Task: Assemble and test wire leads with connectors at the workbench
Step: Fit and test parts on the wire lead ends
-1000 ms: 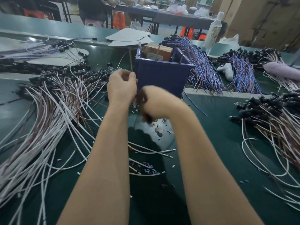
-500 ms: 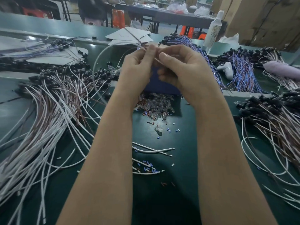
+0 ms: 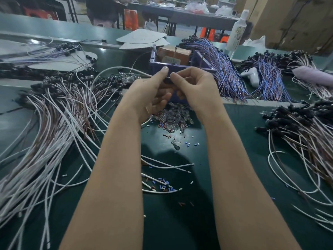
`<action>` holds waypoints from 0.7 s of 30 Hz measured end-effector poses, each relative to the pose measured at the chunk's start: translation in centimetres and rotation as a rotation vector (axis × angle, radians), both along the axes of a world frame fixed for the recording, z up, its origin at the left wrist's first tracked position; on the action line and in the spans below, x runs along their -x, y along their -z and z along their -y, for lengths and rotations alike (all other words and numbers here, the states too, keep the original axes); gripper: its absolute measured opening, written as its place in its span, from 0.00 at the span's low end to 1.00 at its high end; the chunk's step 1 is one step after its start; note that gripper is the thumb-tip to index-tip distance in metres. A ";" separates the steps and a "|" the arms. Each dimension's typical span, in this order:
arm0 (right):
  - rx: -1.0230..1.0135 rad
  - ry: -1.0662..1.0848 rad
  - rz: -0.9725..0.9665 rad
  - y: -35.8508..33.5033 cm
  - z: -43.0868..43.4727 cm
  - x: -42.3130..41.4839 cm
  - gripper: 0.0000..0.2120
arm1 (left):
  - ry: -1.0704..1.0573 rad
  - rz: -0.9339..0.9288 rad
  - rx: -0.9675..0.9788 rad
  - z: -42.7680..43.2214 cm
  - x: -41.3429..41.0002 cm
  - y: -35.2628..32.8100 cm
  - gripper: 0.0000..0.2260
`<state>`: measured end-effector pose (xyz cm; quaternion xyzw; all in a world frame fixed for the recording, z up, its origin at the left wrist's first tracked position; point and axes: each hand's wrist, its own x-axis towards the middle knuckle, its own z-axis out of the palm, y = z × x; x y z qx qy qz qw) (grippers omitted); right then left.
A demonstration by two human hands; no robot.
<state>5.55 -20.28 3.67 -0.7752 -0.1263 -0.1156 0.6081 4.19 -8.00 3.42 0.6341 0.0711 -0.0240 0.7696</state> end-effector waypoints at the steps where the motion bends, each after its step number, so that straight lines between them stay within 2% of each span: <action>1: 0.016 -0.006 0.001 0.1 0.0 0.0 0.07 | 0.008 -0.027 0.022 0.0 0.0 0.1 0.15; 6: -0.024 0.023 -0.009 1.5 -0.6 -0.5 0.10 | -0.019 -0.001 0.198 0.3 -0.1 0.4 0.09; 10: -0.083 0.105 -0.051 2.4 -1.3 -0.8 0.10 | -0.050 0.010 0.240 0.6 -0.3 0.5 0.08; 14: -0.165 0.069 -0.106 2.7 -1.2 -0.8 0.10 | -0.056 -0.022 0.281 0.6 -0.4 0.7 0.08; 18: 0.062 0.169 -0.040 2.2 -0.2 -0.7 0.09 | -0.140 -0.043 0.172 -0.2 -0.4 1.0 0.10; 21: 0.053 0.320 -0.007 1.6 2.8 -1.0 0.08 | -0.331 -0.025 0.244 -3.2 -0.6 0.8 0.10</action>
